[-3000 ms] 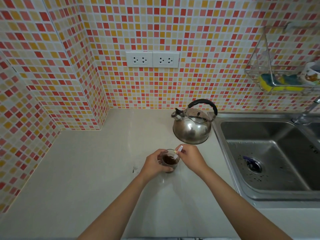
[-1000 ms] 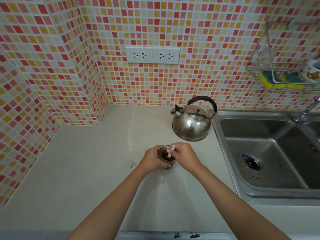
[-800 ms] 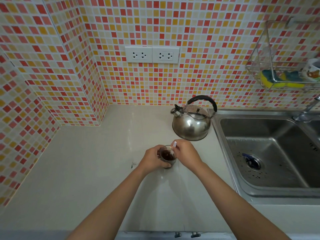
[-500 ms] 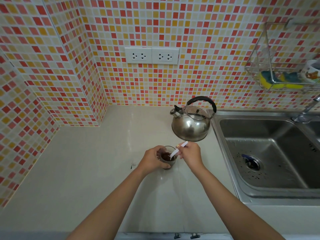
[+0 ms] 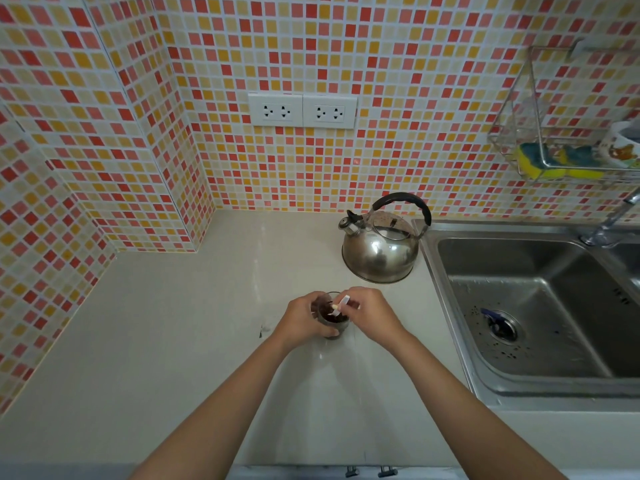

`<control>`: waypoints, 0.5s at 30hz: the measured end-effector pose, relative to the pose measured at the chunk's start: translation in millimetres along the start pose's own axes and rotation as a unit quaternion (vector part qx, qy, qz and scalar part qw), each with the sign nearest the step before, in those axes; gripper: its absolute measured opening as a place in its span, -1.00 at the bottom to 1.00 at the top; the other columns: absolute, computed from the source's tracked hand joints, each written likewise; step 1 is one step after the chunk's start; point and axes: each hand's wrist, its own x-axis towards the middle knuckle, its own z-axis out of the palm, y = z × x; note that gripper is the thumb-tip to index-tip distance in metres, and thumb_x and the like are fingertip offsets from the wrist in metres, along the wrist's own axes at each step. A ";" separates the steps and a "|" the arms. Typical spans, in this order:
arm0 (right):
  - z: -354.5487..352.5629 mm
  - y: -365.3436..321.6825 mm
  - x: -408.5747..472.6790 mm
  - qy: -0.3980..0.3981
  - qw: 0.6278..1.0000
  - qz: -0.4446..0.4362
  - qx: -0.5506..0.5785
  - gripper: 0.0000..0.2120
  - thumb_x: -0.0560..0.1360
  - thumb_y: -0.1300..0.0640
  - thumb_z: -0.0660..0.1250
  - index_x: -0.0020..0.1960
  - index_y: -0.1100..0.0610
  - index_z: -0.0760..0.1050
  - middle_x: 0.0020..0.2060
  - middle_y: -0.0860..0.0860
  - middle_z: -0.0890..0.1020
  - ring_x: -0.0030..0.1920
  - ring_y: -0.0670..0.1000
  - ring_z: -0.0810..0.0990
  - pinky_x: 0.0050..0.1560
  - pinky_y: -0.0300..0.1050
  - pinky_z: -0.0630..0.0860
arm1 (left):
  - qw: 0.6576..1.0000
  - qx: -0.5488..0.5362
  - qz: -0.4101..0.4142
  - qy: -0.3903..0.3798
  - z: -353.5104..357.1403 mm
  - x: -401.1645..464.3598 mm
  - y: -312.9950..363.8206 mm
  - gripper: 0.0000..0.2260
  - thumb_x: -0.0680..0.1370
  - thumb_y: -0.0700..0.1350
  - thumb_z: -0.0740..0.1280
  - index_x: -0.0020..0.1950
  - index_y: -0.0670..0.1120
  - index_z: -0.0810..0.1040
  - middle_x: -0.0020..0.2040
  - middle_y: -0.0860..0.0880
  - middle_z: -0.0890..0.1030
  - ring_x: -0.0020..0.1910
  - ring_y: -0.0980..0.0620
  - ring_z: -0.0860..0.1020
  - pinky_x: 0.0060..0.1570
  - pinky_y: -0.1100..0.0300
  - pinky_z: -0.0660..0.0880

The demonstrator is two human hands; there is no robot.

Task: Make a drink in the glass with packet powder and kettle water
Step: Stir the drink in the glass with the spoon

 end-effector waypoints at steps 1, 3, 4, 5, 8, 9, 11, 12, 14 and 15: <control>-0.6 3.3 3.0 0.004 1.000 0.001 -0.014 -0.86 0.51 0.21 0.31 -0.11 0.15 0.65 -0.23 0.01 0.64 -0.23 -0.10 0.56 -0.16 -0.22 0.47 | 1.000 -0.003 -0.001 -0.001 -0.1 0.1 0.4 -0.46 0.13 -0.19 0.62 0.09 -0.01 0.61 0.00 0.01 0.69 0.01 0.02 0.65 0.07 0.15 0.60; -4.3 10.4 9.1 0.031 0.999 0.035 -0.013 -0.84 0.52 0.19 0.29 -0.15 0.15 0.63 -0.26 0.05 0.65 -0.19 0.03 0.62 -0.12 -0.08 0.52 | 1.000 -0.004 -0.003 -0.002 -0.3 0.4 1.1 -0.46 0.15 -0.22 0.62 0.09 -0.02 0.60 -0.01 0.02 0.68 0.01 0.04 0.65 0.06 0.20 0.59; -5.5 11.8 10.9 0.046 0.997 0.061 0.000 -0.84 0.51 0.20 0.29 -0.17 0.18 0.62 -0.30 0.06 0.65 -0.20 0.05 0.63 -0.13 -0.05 0.53 | 1.000 -0.004 -0.003 -0.004 -0.4 0.3 1.3 -0.45 0.15 -0.23 0.62 0.10 -0.02 0.60 0.00 0.03 0.68 0.01 0.04 0.64 0.05 0.21 0.58; -4.8 12.5 11.9 0.057 0.995 0.085 0.014 -0.85 0.50 0.22 0.30 -0.18 0.21 0.61 -0.33 0.07 0.64 -0.24 0.05 0.63 -0.15 -0.04 0.53 | 1.000 -0.004 -0.004 -0.005 -0.4 0.7 1.2 -0.44 0.15 -0.23 0.62 0.11 -0.02 0.59 0.01 0.03 0.68 0.02 0.04 0.64 0.06 0.21 0.58; 4.2 7.7 11.4 0.067 0.990 0.111 0.056 -0.87 0.48 0.26 0.33 -0.22 0.23 0.60 -0.45 0.04 0.59 -0.47 -0.15 0.52 -0.27 -0.13 0.46 | 1.000 -0.003 -0.004 -0.004 -0.5 0.8 0.5 -0.46 0.15 -0.23 0.61 0.09 -0.03 0.60 0.00 0.03 0.68 0.03 0.03 0.65 0.08 0.17 0.58; 7.1 6.2 11.4 0.060 0.992 0.097 0.057 -0.88 0.48 0.25 0.34 -0.22 0.21 0.60 -0.45 0.03 0.58 -0.48 -0.16 0.51 -0.27 -0.15 0.45 | 1.000 -0.003 -0.002 -0.004 -0.5 0.7 0.4 -0.47 0.15 -0.23 0.61 0.08 -0.02 0.61 -0.01 0.03 0.69 0.02 0.02 0.65 0.08 0.16 0.59; 8.5 3.5 11.9 0.037 0.997 0.058 0.022 -0.87 0.49 0.20 0.33 -0.19 0.18 0.62 -0.37 0.04 0.61 -0.35 -0.06 0.55 -0.23 -0.13 0.47 | 1.000 0.000 0.002 -0.004 -0.8 0.4 1.4 -0.48 0.15 -0.24 0.61 0.07 -0.01 0.61 -0.01 0.02 0.69 0.02 0.02 0.65 0.07 0.15 0.59; 6.9 2.7 12.5 0.032 0.998 0.045 -0.009 -0.85 0.50 0.17 0.30 -0.16 0.16 0.63 -0.32 0.04 0.63 -0.27 0.00 0.57 -0.19 -0.11 0.49 | 1.000 0.002 0.004 -0.005 -1.1 0.3 1.9 -0.48 0.16 -0.24 0.61 0.07 -0.01 0.61 -0.01 0.01 0.69 0.02 0.02 0.65 0.06 0.17 0.58; 1.7 3.8 13.6 0.038 0.996 0.045 -0.063 -0.82 0.53 0.15 0.26 -0.12 0.15 0.63 -0.25 0.04 0.65 -0.18 0.07 0.61 -0.13 -0.05 0.53 | 1.000 0.006 0.003 -0.007 -1.2 0.4 3.1 -0.47 0.16 -0.24 0.62 0.09 -0.01 0.60 0.00 0.02 0.69 0.02 0.04 0.64 0.05 0.21 0.57; 0.1 5.0 13.9 0.038 0.995 0.057 -0.068 -0.82 0.53 0.17 0.25 -0.11 0.16 0.63 -0.25 0.05 0.65 -0.16 0.08 0.61 -0.11 -0.04 0.55 | 1.000 0.008 0.001 -0.007 -1.3 0.7 3.2 -0.47 0.16 -0.23 0.62 0.09 -0.01 0.60 0.00 0.03 0.68 0.03 0.04 0.64 0.06 0.21 0.58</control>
